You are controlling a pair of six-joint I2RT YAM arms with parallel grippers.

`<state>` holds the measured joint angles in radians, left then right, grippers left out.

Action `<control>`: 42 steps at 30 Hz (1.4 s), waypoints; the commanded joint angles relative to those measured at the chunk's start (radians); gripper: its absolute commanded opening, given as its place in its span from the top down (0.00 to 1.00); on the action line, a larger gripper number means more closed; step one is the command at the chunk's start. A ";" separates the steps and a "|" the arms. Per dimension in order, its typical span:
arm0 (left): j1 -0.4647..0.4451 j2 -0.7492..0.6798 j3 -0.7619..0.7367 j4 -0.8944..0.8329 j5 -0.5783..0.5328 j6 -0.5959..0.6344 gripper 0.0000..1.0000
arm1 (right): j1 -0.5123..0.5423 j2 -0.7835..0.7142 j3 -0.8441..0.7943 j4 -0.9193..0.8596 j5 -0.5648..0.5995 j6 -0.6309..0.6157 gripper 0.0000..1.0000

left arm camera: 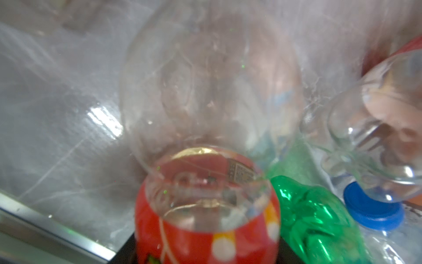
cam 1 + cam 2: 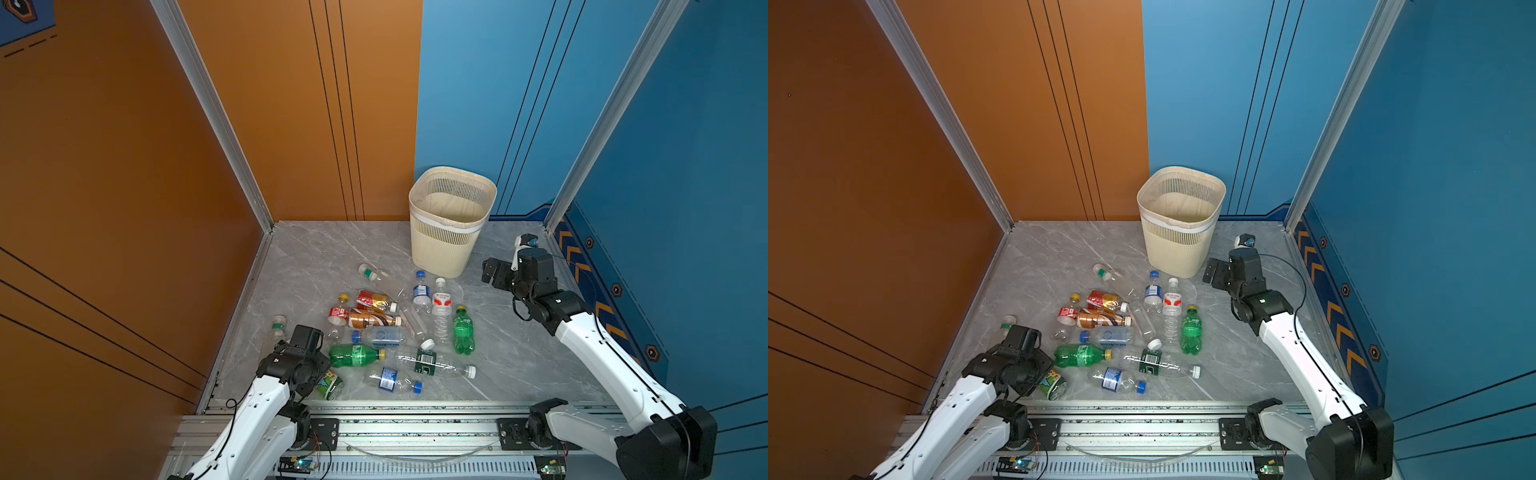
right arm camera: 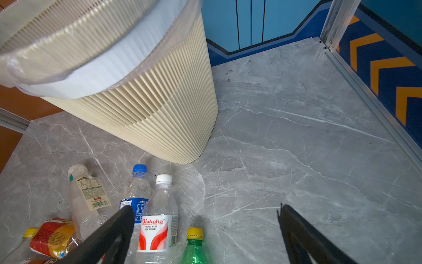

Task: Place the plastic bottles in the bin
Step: 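Lift the red Qoo bottle with the left gripper over the wastebasket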

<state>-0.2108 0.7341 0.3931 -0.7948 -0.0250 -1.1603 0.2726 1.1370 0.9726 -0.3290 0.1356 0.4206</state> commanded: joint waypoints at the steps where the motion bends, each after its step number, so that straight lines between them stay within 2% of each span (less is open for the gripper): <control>1: -0.001 -0.032 0.022 0.013 0.008 -0.018 0.44 | -0.007 -0.020 -0.013 0.008 0.022 0.014 0.00; 5: 0.005 -0.068 0.059 -0.001 0.029 -0.031 0.45 | -0.009 -0.017 -0.012 0.015 0.018 0.017 0.00; 11: 0.003 -0.119 0.228 -0.022 0.003 -0.032 0.46 | -0.011 -0.011 -0.005 0.019 0.010 0.018 0.00; 16: -0.005 -0.050 0.392 -0.012 -0.010 0.007 0.46 | -0.014 -0.016 -0.008 0.017 0.008 0.020 0.00; 19: -0.040 0.026 0.479 0.077 -0.033 0.026 0.48 | -0.019 -0.026 -0.012 0.013 0.008 0.020 0.00; 23: -0.128 0.188 0.617 0.246 -0.096 0.061 0.49 | -0.025 -0.042 -0.012 0.000 0.000 0.020 0.00; 27: -0.225 0.409 0.836 0.371 -0.115 0.154 0.49 | -0.029 -0.072 -0.027 -0.017 -0.007 0.027 0.00; 35: -0.303 0.811 1.322 0.436 0.001 0.279 0.51 | -0.043 -0.149 -0.079 -0.050 -0.023 0.053 0.00; 42: -0.347 1.098 1.666 0.486 0.052 0.259 0.52 | -0.052 -0.174 -0.090 -0.079 -0.046 0.066 0.00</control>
<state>-0.5419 1.7592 1.9484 -0.3473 -0.0181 -0.9150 0.2276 0.9794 0.8955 -0.3679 0.1085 0.4694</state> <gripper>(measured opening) 0.483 0.996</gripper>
